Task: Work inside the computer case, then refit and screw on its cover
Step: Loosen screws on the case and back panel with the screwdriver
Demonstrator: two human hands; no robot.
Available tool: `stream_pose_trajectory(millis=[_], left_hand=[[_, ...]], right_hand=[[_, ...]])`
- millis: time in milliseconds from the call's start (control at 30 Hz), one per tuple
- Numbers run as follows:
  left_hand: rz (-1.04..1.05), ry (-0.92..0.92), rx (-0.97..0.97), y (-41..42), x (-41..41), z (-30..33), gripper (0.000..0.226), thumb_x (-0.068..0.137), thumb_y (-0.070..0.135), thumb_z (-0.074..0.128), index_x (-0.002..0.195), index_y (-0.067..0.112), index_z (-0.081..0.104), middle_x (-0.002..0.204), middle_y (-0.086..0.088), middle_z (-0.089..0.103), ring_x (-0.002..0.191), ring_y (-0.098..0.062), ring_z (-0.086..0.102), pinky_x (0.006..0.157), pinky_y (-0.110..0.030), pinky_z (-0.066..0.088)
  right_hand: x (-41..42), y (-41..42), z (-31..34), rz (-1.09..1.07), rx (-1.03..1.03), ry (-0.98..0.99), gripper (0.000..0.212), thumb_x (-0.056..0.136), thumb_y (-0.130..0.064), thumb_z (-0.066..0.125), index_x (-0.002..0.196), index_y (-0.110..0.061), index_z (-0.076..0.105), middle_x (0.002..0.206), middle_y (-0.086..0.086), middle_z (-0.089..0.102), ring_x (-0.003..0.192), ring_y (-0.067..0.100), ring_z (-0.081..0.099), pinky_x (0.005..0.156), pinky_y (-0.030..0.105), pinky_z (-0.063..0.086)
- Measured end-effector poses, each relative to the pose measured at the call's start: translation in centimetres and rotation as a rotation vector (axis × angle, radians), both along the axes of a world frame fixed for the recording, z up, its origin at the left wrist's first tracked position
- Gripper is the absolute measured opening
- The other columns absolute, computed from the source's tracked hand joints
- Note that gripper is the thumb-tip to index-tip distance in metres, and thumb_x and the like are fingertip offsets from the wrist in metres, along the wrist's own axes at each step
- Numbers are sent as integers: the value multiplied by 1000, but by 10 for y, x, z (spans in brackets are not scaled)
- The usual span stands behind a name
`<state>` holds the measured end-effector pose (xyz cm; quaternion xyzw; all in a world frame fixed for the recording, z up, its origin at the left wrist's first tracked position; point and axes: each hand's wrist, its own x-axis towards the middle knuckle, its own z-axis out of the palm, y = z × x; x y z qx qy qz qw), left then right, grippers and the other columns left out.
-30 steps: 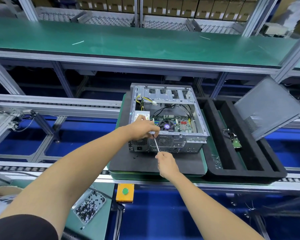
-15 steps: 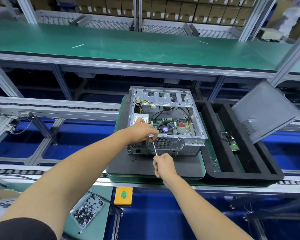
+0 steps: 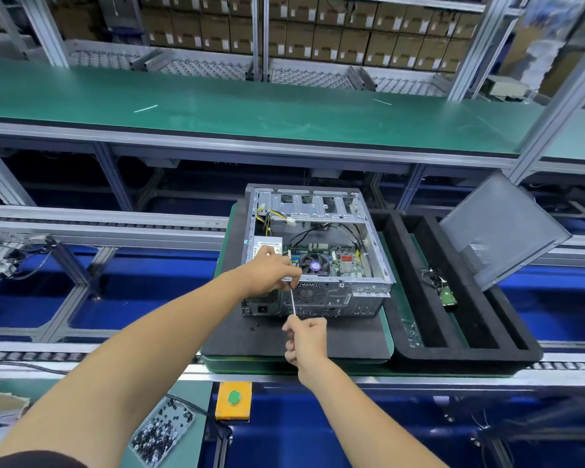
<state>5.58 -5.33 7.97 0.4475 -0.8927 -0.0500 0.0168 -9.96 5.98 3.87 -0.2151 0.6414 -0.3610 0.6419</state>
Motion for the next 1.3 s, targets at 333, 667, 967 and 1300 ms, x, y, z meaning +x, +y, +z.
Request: stream_pose_trajectory(millis=[333,667,967,1300], left_hand=[[-3,34,7,1,0,-2,9,97,25,65,104,32,62,104,10,57,99,-14,52,100,-33,17],[-3,26,-2,2,1,-1,8,98,26,65,104,32,62,103,8,58,98,-15,52,102,-37,20],[-10,18,-28,3,1,-2,11,98,23,66,105,30,63,106,6,60,99,-17,51,104,-39,21],[-20,16,-61,1,3,-7,14,97,16,65,102,29,63,112,8,59,101,-20,48,101,-37,20]], right_hand=[[3,7,3,14,93,-47,29,101,-23,46,96,-6,70,69,7,74,41,16,52,42,22,36],[3,10,-2,-73,-16,79,23,99,-18,63,86,1,65,66,12,71,45,16,61,43,24,43],[14,12,9,49,142,-238,22,101,-26,51,97,-5,58,89,15,79,49,18,66,40,20,39],[19,17,2,-58,-84,133,13,87,3,58,83,-6,50,59,8,55,37,15,42,39,24,34]])
